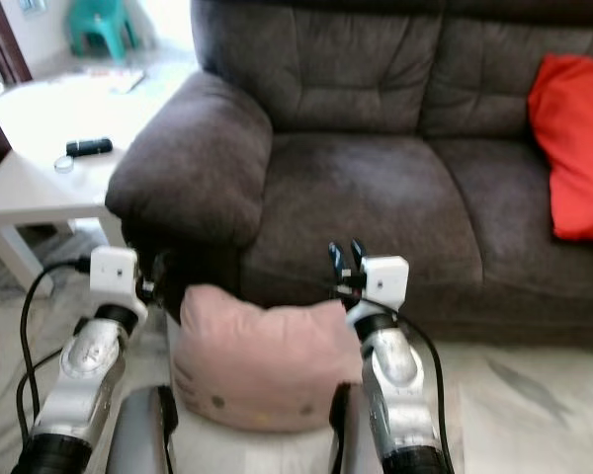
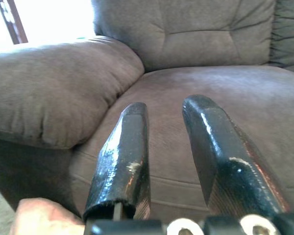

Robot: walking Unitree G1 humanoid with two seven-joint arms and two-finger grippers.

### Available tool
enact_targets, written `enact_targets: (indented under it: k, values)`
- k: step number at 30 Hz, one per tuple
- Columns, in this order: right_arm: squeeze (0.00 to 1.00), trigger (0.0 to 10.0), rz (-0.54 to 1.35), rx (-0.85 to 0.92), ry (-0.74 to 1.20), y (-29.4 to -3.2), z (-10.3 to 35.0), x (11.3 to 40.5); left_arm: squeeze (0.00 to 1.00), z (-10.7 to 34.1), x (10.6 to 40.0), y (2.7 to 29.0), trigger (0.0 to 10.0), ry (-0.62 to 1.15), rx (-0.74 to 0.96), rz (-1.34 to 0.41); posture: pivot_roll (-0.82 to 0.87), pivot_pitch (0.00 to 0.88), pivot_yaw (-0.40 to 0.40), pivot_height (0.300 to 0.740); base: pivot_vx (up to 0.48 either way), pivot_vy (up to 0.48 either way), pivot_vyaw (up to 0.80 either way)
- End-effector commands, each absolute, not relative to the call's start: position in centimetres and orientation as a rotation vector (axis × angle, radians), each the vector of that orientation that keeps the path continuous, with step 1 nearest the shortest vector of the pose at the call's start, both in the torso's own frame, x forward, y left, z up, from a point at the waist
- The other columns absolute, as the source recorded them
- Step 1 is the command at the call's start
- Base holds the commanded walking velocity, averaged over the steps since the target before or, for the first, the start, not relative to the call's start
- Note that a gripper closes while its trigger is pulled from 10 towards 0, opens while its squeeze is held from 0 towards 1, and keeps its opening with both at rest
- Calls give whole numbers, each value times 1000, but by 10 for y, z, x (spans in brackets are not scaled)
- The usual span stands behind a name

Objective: Move the pillow to the sofa from floor

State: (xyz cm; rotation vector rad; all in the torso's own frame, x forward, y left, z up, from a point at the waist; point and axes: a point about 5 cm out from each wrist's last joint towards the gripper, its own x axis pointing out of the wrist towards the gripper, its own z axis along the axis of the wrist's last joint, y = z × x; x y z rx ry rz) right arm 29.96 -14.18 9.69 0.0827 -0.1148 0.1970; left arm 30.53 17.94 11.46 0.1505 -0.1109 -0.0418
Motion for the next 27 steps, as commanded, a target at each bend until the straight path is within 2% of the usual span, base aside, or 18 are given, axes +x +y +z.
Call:
enact_targets:
  k: [1,12,14,19,27]
  values:
    - [0,10000,187,83,-109,-145,95,299,0,115,306,180,10000,-120,159,-34,46,0,-56,462,0,0,0]
    - [0,10000,188,80,-107,-145,95,299,0,109,305,182,10000,-88,146,-24,46,0,-57,462,0,0,0]
    - [0,10000,191,80,-107,-145,95,299,0,93,304,189,10000,-9,102,-1,43,0,-56,462,0,0,0]
    - [0,10000,192,78,-107,-145,96,299,0,79,301,197,10000,58,93,8,42,0,-57,462,0,0,0]
    - [0,10000,193,75,-104,-146,95,299,0,68,299,195,10000,106,108,-10,43,0,-59,462,0,0,0]
